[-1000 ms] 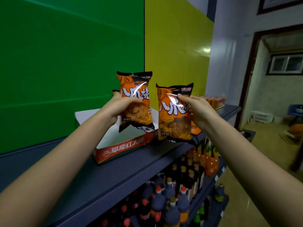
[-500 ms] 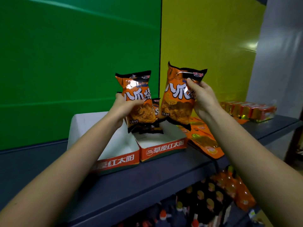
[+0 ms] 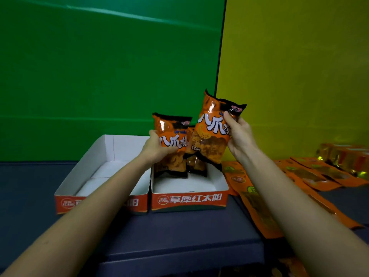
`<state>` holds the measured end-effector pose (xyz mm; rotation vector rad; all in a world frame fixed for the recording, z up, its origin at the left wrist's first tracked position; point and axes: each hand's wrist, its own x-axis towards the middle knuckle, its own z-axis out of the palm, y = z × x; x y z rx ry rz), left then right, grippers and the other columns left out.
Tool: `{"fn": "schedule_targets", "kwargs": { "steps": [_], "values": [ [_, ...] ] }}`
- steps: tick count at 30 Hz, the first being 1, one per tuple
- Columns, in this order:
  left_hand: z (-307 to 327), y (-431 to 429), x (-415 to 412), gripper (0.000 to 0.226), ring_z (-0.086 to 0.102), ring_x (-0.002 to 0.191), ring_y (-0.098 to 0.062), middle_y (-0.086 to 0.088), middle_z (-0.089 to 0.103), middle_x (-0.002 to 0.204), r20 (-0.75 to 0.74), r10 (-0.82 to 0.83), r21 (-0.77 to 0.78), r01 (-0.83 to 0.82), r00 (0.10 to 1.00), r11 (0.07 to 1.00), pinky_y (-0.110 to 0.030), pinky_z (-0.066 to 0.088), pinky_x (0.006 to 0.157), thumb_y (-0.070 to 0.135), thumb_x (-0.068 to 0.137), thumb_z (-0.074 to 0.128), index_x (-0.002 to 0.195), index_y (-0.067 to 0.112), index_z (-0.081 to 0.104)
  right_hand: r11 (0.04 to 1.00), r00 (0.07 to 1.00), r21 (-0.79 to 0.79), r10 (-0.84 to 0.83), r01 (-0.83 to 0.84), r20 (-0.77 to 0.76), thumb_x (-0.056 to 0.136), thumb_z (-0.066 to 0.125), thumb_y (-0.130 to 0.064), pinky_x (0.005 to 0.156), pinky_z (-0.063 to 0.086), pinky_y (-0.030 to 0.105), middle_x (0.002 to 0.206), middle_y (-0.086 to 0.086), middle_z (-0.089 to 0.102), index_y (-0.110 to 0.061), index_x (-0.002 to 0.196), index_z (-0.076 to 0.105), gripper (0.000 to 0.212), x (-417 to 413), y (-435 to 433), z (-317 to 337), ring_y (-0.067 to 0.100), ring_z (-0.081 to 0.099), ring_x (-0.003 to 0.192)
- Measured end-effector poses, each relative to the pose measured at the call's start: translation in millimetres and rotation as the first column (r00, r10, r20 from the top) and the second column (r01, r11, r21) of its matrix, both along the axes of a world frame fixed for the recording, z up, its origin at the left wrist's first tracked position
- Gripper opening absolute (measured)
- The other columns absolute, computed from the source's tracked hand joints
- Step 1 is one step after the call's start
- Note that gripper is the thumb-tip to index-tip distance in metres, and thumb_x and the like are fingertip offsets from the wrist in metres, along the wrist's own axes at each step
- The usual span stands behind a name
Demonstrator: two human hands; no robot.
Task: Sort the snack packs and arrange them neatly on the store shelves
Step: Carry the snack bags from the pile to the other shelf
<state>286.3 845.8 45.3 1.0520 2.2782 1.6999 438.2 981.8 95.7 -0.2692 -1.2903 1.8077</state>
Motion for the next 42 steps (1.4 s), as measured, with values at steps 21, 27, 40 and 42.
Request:
{"fn": "schedule_targets", "kwargs": {
  "steps": [21,27,40,42],
  "values": [
    [-6,-3,-8,0.057,0.057,0.107,-0.028,-0.012,0.060,0.120,-0.368,0.192,-0.192,-0.276,0.910,0.942,-0.036,0.048,0.089,0.024,0.073,0.078,0.119,0.004,0.051,0.796,0.845,0.593,-0.399,0.125,0.358,0.077,0.074,-0.031,0.106,0.041,0.042,0.141,0.011,0.045,-0.009,0.141,0.030,0.081,-53,41,-63,0.026,0.044,0.130],
    [0,-12,-10,0.052,0.055,0.106,-0.026,-0.010,0.057,0.123,-0.436,0.215,-0.242,-0.344,0.874,0.907,-0.035,0.045,0.085,0.031,0.080,0.070,0.122,0.007,0.049,0.504,0.729,0.850,-0.639,0.155,0.246,0.080,0.072,-0.028,0.112,0.025,0.034,0.149,0.005,0.032,-0.012,0.143,0.030,0.078,-45,31,-47,0.022,0.027,0.138],
    [16,-156,-7,0.028,0.061,0.098,-0.028,-0.002,0.068,0.109,-0.829,0.311,-0.185,-0.752,0.465,0.633,-0.032,0.044,0.074,0.036,0.092,0.048,0.105,0.016,0.063,0.125,0.936,0.976,-0.285,-0.177,0.206,0.085,0.061,-0.026,0.090,0.049,0.036,0.111,-0.001,0.068,-0.020,0.111,0.064,0.027,-79,-96,-10,0.018,0.061,0.105],
    [15,-194,-9,0.028,0.061,0.099,-0.029,-0.003,0.068,0.110,-0.833,0.328,-0.201,-0.796,0.446,0.571,-0.032,0.044,0.073,0.038,0.092,0.048,0.105,0.017,0.063,0.069,0.939,0.969,-0.241,-0.236,0.246,0.086,0.059,-0.029,0.090,0.049,0.035,0.111,-0.005,0.067,-0.023,0.112,0.063,0.027,-91,-131,-9,0.015,0.061,0.103]
  ]
}}
